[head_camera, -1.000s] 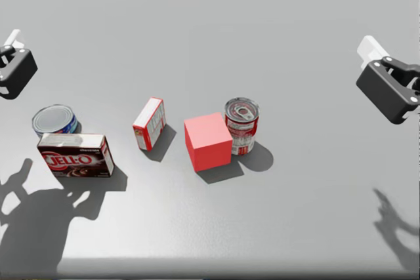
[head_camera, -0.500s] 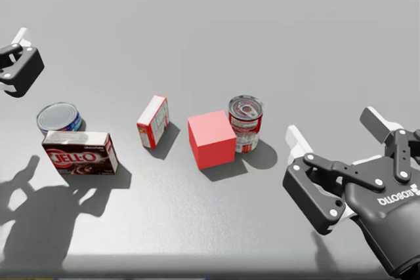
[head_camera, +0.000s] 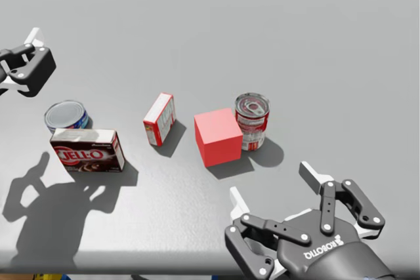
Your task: Find the red cube and pick it up.
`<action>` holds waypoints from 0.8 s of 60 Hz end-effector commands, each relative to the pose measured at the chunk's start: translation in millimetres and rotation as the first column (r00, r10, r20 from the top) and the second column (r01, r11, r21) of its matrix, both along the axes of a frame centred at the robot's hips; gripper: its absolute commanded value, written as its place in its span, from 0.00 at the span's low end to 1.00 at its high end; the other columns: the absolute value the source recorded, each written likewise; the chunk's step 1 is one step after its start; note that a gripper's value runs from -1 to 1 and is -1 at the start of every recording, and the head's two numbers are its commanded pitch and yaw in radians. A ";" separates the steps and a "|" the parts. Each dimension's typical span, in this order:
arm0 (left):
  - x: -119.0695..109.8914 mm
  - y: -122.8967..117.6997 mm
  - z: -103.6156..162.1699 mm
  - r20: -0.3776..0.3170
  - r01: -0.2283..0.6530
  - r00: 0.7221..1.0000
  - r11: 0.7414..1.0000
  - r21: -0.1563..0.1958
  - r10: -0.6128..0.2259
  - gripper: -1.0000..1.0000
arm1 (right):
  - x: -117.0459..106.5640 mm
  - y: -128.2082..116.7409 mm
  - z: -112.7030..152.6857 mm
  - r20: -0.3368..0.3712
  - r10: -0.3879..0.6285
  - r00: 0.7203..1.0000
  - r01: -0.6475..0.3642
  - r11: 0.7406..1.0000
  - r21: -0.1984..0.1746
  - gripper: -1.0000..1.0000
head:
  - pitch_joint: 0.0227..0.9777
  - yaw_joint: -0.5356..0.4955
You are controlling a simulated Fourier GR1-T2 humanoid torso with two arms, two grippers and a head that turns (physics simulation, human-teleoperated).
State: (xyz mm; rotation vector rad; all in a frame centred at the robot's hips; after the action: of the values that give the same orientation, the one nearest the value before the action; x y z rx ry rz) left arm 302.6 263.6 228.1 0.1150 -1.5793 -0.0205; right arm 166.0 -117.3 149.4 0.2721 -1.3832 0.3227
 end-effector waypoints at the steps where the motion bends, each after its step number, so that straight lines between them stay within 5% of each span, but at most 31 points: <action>1: -0.8 -0.7 0.2 0.000 0.001 1.000 1.000 0.002 -0.001 0.00 | 4.7 21.4 -11.7 -0.018 -0.009 1.000 0.009 1.000 -0.021 0.00 | 0.85 0.53; 48: -2.2 -0.8 2.0 0.005 -0.001 1.000 1.000 -0.002 0.001 0.00 | 69.2 74.4 -31.0 -0.003 -0.080 0.997 0.079 0.990 -0.121 0.00 | 0.86 0.54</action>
State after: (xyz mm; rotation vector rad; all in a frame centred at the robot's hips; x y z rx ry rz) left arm 300.6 262.8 229.7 0.1146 -1.5829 -0.0183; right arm 224.4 -50.0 121.3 0.1363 -1.3657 0.3273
